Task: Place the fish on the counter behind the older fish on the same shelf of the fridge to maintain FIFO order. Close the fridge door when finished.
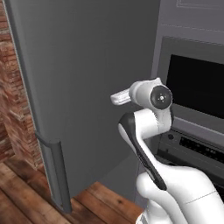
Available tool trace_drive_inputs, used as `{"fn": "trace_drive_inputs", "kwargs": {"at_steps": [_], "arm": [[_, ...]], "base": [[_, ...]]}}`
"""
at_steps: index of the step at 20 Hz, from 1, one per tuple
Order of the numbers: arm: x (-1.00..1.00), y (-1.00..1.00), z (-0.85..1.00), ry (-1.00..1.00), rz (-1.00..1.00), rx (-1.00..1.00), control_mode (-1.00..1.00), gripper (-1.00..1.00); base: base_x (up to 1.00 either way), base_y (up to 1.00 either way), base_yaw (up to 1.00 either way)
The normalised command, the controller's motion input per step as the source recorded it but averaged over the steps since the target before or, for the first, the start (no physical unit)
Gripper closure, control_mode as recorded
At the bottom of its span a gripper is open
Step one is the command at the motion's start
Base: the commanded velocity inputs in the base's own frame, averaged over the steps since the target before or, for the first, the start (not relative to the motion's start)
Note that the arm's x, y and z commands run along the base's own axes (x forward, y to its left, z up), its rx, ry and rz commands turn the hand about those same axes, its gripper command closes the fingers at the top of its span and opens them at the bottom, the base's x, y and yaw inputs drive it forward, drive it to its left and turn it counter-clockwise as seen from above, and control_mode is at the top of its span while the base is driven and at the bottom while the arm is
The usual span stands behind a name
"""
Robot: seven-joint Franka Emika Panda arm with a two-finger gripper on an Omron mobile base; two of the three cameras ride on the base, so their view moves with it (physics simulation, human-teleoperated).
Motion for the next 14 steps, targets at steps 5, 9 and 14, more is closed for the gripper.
{"fn": "trace_drive_inputs", "kwargs": {"at_steps": [5,9,14], "arm": [[0.72,0.43,-0.11,-0.07,0.00,0.09,-1.00,-1.00],[0.69,0.31,-0.08,-0.05,-0.01,0.07,-1.00,-1.00],[0.57,0.42,0.00,-0.03,-0.07,0.03,-1.00,-1.00]], "base": [[0.00,0.00,0.00],[0.00,0.00,0.00],[0.00,0.00,0.00]]}}
